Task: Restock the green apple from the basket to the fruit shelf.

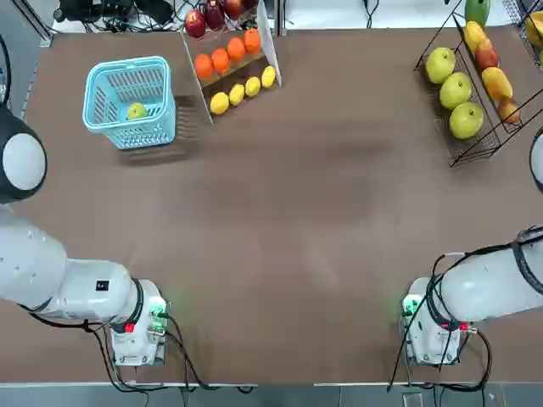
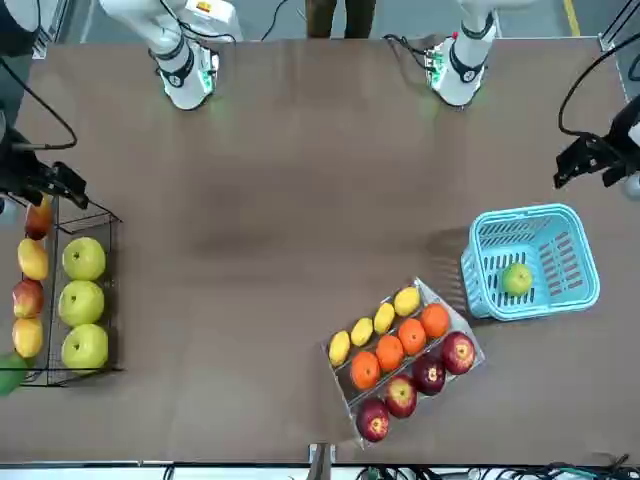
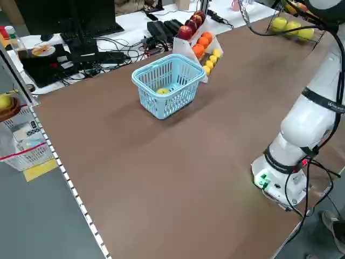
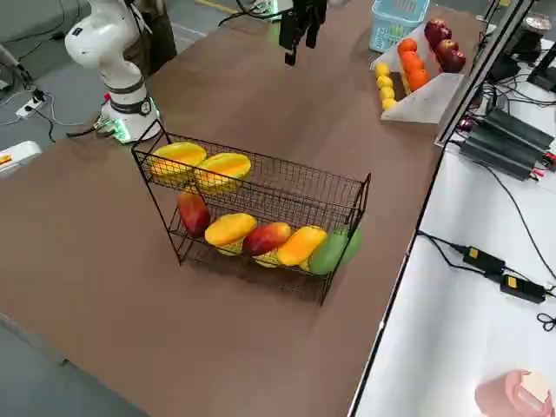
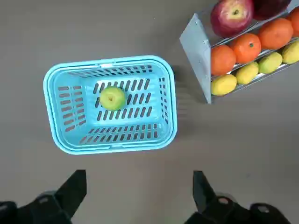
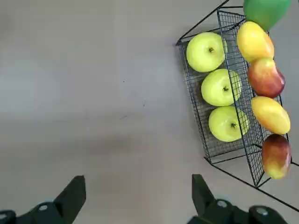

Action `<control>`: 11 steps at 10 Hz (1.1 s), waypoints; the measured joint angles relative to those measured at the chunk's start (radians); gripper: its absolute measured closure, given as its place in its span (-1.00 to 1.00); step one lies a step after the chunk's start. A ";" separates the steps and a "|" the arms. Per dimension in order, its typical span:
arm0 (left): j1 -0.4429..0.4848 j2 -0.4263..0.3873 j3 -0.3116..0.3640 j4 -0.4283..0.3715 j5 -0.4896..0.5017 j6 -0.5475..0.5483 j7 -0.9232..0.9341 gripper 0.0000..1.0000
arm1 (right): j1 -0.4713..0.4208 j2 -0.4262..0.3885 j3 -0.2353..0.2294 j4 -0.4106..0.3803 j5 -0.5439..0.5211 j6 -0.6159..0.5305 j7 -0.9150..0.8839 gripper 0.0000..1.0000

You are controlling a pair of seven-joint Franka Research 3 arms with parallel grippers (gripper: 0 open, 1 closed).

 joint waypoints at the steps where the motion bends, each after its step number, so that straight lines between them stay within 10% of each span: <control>1: 0.000 0.000 0.000 0.000 0.000 0.000 0.001 -1.00 | 0.000 0.000 0.000 0.000 0.000 0.000 -0.003 -1.00; 11: 0.108 0.125 0.024 -0.051 0.005 0.089 -0.011 -1.00 | 0.011 0.000 -0.003 0.001 0.003 -0.024 -0.547 -0.99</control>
